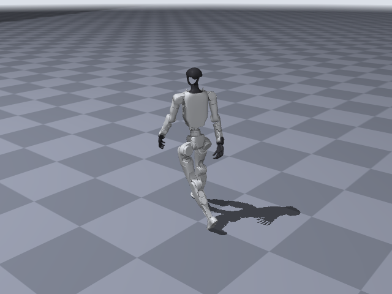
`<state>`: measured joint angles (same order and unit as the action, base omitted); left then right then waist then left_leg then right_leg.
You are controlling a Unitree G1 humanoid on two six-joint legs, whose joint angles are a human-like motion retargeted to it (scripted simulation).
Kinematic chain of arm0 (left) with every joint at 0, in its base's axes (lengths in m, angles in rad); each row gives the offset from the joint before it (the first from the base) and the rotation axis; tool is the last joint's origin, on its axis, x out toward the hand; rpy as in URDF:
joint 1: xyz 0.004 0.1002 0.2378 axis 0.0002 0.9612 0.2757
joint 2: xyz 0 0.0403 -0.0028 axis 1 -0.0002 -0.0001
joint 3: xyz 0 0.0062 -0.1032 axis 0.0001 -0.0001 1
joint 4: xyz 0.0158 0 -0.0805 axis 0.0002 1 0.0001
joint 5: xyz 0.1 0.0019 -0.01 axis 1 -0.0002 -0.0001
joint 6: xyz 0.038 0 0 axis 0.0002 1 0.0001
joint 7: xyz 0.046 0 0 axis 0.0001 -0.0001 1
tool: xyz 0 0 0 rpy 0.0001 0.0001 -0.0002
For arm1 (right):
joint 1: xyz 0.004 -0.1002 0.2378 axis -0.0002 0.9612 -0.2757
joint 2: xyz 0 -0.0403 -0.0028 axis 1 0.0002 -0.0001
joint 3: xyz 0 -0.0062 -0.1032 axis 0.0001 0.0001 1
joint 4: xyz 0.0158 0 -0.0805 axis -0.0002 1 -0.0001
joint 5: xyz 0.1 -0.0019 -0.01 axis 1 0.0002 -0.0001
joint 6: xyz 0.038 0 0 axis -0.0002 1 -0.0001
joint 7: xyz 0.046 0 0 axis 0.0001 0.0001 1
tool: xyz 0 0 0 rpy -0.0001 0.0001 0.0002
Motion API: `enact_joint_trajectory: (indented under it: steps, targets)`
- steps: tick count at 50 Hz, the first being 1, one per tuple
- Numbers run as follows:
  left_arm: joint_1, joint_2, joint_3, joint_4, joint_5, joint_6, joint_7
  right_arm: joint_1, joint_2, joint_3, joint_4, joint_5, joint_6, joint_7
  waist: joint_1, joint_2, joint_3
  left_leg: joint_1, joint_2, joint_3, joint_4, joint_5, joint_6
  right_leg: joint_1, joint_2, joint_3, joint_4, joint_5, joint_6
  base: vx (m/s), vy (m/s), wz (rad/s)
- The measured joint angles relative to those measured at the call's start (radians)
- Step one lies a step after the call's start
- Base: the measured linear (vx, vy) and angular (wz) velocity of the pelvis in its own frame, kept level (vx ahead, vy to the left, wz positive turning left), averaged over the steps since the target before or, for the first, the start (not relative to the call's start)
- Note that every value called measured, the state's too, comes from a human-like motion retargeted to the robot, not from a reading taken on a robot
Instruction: Walk run
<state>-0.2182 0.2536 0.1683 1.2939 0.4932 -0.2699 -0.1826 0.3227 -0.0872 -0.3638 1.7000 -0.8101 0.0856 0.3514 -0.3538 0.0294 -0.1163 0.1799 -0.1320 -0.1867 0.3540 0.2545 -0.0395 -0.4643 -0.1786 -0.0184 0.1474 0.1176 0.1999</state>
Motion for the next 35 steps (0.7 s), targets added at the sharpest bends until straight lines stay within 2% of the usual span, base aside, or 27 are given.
enact_joint_trajectory:
  steps: [2, 3, 5, 7, 10, 13, 16, 18, 20, 22, 25, 28, 30, 32, 33, 35]
  targets:
    - [0.048, -0.027, 0.025, 0.109, 0.017, 0.022, -0.001, -0.054, -0.013, -0.005, 0.000, 0.039, -0.004, -0.047, 0.003, 0.017, 0.010, -0.086, 0.042, 0.079, 0.227, 0.193, -0.062, 0.038, 0.047, 0.067, 0.070, -0.048, -0.083, 1.39, -0.80, 0.52]
    - [0.066, -0.041, 0.034, 0.170, 0.028, 0.043, -0.005, -0.094, -0.022, -0.007, 0.000, 0.063, -0.003, -0.062, -0.019, 0.047, 0.030, -0.154, 0.109, 0.102, 0.383, 0.250, -0.075, 0.065, 0.081, 0.031, 0.096, -0.078, -0.122, 1.18, -0.63, 1.03]
    - [0.091, -0.053, 0.041, 0.288, 0.045, 0.104, -0.034, -0.203, -0.040, -0.020, 0.000, 0.108, 0.021, -0.091, -0.052, 0.036, 0.032, -0.278, 0.147, 0.159, 0.550, 0.269, -0.005, 0.135, 0.051, -0.039, 0.089, -0.116, -0.147, 1.04, -0.58, 1.15]
    - [0.136, -0.067, 0.046, 0.364, 0.080, 0.168, -0.048, -0.298, -0.046, -0.059, -0.038, 0.137, 0.030, -0.135, -0.044, 0.013, 0.030, -0.372, 0.137, 0.224, 0.605, 0.117, 0.073, 0.187, 0.044, -0.082, 0.062, -0.120, -0.167, 0.72, -0.42, 0.46]
    - [0.248, -0.096, 0.035, 0.406, 0.118, 0.182, 0.005, -0.405, -0.056, -0.093, -0.144, 0.196, -0.025, -0.212, 0.060, -0.029, 0.041, -0.497, 0.065, 0.301, 0.553, -0.005, 0.080, 0.284, 0.092, -0.015, -0.015, -0.106, -0.192, 0.78, -0.36, -0.88]
    - [0.365, -0.121, 0.037, 0.406, 0.178, 0.150, 0.078, -0.502, -0.088, -0.080, -0.248, 0.277, -0.114, -0.246, 0.170, -0.072, 0.057, -0.614, 0.069, 0.410, 0.389, -0.152, 0.114, 0.369, 0.088, -0.078, -0.077, -0.099, -0.197, 0.95, -0.38, -0.96]
    - [0.471, -0.131, 0.068, 0.394, 0.253, 0.132, 0.103, -0.580, -0.138, -0.061, -0.358, 0.341, -0.164, -0.236, 0.236, -0.062, 0.079, -0.677, 0.087, 0.458, 0.096, -0.196, 0.155, 0.454, 0.155, -0.102, -0.117, -0.146, -0.222, 0.82, -0.32, -0.17]
    - [0.529, -0.126, 0.088, 0.393, 0.278, 0.133, 0.087, -0.616, -0.178, -0.063, -0.428, 0.356, -0.178, -0.231, 0.277, -0.051, 0.088, -0.692, 0.104, 0.546, -0.097, -0.228, 0.183, 0.512, 0.204, -0.112, -0.133, -0.189, -0.240, 1.25, -0.32, 0.10]
    - [0.574, -0.114, 0.113, 0.406, 0.289, 0.152, 0.056, -0.634, -0.218, -0.085, -0.483, 0.347, -0.191, -0.239, 0.318, -0.054, 0.084, -0.714, 0.053, 0.533, -0.264, -0.280, 0.172, 0.567, 0.226, -0.133, -0.142, -0.226, -0.241, 0.95, -0.24, 0.33]
    - [0.609, -0.103, 0.136, 0.406, 0.270, 0.212, 0.019, -0.632, -0.243, -0.117, -0.511, 0.332, -0.205, -0.277, 0.315, -0.061, 0.066, -0.716, 0.003, 0.522, -0.367, -0.321, 0.185, 0.601, 0.242, -0.157, -0.131, -0.240, -0.221, 1.24, -0.20, 0.79]
    - [0.637, -0.092, 0.171, 0.406, 0.190, 0.325, -0.016, -0.603, -0.239, -0.143, -0.514, 0.337, -0.218, -0.363, 0.362, -0.084, 0.051, -0.685, 0.035, 0.624, -0.306, -0.355, 0.201, 0.640, 0.259, -0.138, -0.075, -0.148, -0.144, 0.99, -0.19, -0.10]
    - [0.651, -0.105, 0.240, 0.406, 0.103, 0.322, 0.005, -0.554, -0.194, -0.162, -0.452, 0.348, -0.235, -0.396, 0.423, -0.119, 0.005, -0.673, 0.062, 0.662, -0.252, -0.257, 0.279, 0.649, 0.213, -0.183, 0.024, 0.151, 0.039, 1.41, -0.18, -0.61]
    - [0.632, -0.100, 0.303, 0.406, 0.027, 0.277, -0.014, -0.522, -0.144, -0.155, -0.393, 0.346, -0.238, -0.365, 0.383, -0.097, -0.029, -0.717, 0.135, 0.538, -0.145, -0.280, 0.285, 0.572, 0.293, -0.217, 0.156, 0.367, 0.062, 1.22, -0.46, 0.49]
    - [0.569, -0.099, 0.362, 0.406, -0.086, 0.260, -0.068, -0.486, -0.112, -0.136, -0.333, 0.326, -0.219, -0.283, 0.337, -0.096, 0.006, -0.745, 0.114, 0.378, 0.022, -0.380, 0.258, 0.468, 0.333, -0.190, 0.467, 0.406, 0.062, 1.12, -0.37, 1.29]
    - [0.520, -0.096, 0.377, 0.406, -0.152, 0.267, -0.087, -0.464, -0.103, -0.132, -0.301, 0.315, -0.206, -0.232, 0.325, -0.088, 0.022, -0.720, 0.119, 0.383, 0.070, -0.425, 0.258, 0.428, 0.354, -0.161, 0.579, 0.406, 0.062, 1.12, -0.12, 1.51]
    - [0.413, -0.093, 0.390, 0.406, -0.282, 0.253, -0.092, -0.404, -0.082, -0.129, -0.234, 0.282, -0.182, -0.133, 0.319, -0.029, 0.028, -0.619, 0.157, 0.411, 0.055, -0.468, 0.284, 0.368, 0.443, -0.072, 0.635, 0.336, 0.061, 1.18, 0.23, 1.55]
